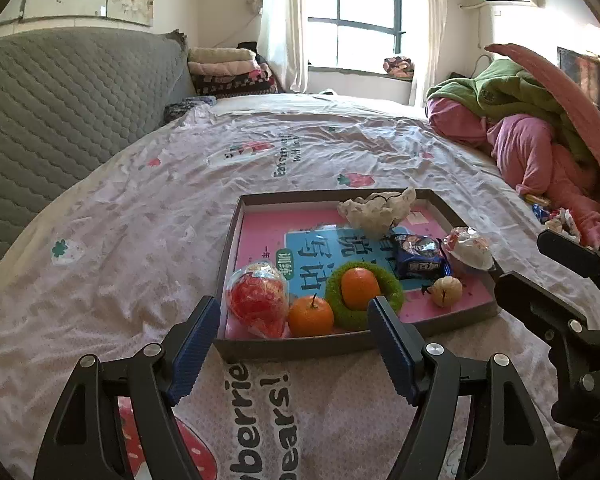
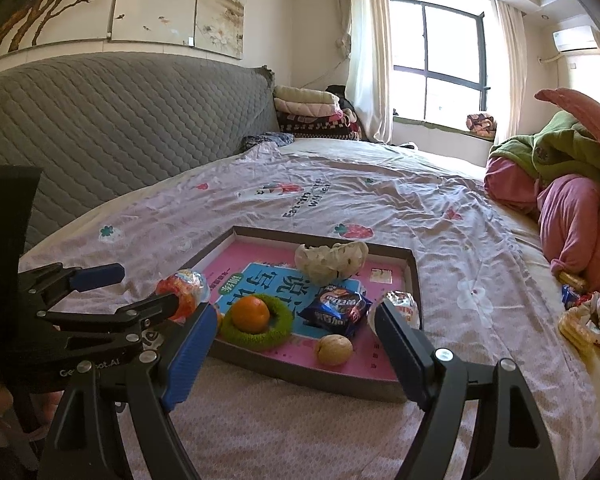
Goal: Organize objects
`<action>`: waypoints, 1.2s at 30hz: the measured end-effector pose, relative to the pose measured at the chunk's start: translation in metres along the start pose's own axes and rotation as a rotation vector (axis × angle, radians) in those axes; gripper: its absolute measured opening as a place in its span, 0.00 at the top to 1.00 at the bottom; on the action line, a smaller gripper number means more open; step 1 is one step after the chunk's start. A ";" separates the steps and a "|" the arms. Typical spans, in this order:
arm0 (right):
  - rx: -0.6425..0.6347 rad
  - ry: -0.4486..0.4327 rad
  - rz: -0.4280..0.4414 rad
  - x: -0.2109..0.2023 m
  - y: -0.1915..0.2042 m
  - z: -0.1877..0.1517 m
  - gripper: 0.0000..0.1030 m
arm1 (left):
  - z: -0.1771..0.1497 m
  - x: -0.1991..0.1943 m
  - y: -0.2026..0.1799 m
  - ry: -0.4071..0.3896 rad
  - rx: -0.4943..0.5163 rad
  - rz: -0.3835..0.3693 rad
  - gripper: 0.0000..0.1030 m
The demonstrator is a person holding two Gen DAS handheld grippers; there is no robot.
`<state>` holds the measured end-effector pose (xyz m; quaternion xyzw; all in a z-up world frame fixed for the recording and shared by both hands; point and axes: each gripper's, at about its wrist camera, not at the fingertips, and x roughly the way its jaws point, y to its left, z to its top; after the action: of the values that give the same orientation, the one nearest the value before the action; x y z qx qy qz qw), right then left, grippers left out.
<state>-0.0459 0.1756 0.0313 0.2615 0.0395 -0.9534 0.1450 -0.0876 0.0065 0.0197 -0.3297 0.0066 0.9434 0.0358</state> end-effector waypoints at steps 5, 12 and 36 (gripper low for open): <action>0.010 0.004 -0.007 -0.002 0.001 -0.003 0.22 | -0.004 0.000 0.005 0.004 -0.013 0.011 0.25; 0.023 0.017 0.008 -0.002 0.004 -0.009 0.22 | -0.012 0.002 0.008 0.023 -0.010 0.028 0.25; 0.052 0.046 -0.002 -0.004 0.003 -0.026 0.22 | -0.030 -0.001 0.007 0.063 -0.008 0.007 0.25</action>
<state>-0.0290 0.1778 0.0105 0.2871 0.0184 -0.9480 0.1360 -0.0684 -0.0014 -0.0028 -0.3593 0.0052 0.9327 0.0310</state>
